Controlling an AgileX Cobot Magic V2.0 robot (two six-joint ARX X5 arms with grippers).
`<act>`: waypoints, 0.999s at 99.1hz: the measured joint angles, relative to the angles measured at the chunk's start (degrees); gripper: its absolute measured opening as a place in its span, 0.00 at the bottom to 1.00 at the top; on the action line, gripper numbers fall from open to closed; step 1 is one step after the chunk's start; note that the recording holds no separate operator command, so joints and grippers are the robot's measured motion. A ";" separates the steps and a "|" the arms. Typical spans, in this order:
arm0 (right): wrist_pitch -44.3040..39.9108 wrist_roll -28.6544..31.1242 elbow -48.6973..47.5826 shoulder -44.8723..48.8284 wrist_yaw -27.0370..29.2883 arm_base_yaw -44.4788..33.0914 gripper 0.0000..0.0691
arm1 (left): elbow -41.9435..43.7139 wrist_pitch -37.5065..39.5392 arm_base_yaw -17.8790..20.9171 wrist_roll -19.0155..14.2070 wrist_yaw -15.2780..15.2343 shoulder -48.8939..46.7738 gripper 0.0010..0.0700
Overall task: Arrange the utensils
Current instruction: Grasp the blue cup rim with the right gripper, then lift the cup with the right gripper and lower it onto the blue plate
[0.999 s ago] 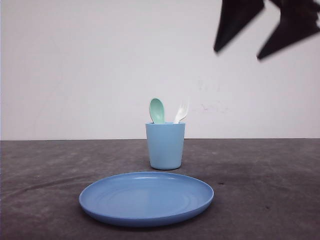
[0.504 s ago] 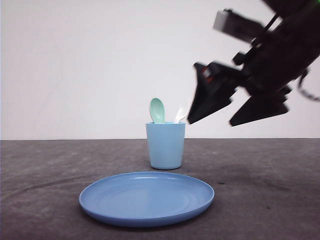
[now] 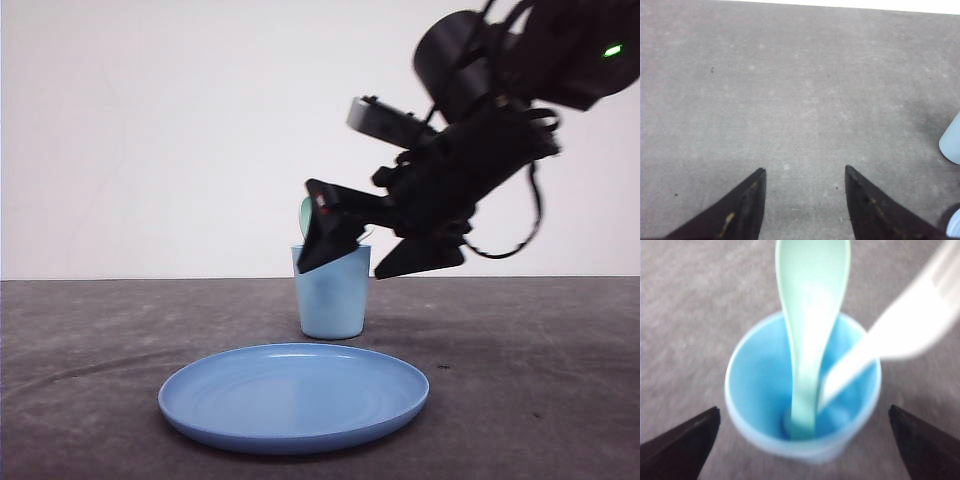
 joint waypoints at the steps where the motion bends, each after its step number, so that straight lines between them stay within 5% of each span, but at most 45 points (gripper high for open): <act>1: 0.00 0.02 0.35 0.31 0.00 0.02 0.99 | 0.00 0.00 0.00 0.00 0.00 0.00 0.42; 35: -3.41 0.07 6.82 5.84 0.04 0.07 0.97 | 0.00 -0.02 0.00 0.00 0.00 0.00 0.42; 63: -3.50 0.07 6.82 5.84 0.11 0.22 0.71 | 0.00 -0.02 0.00 0.00 0.00 0.00 0.42; 99: -9.60 0.07 6.82 -0.24 0.28 1.07 0.70 | 0.00 -0.02 0.00 0.00 0.00 0.00 0.42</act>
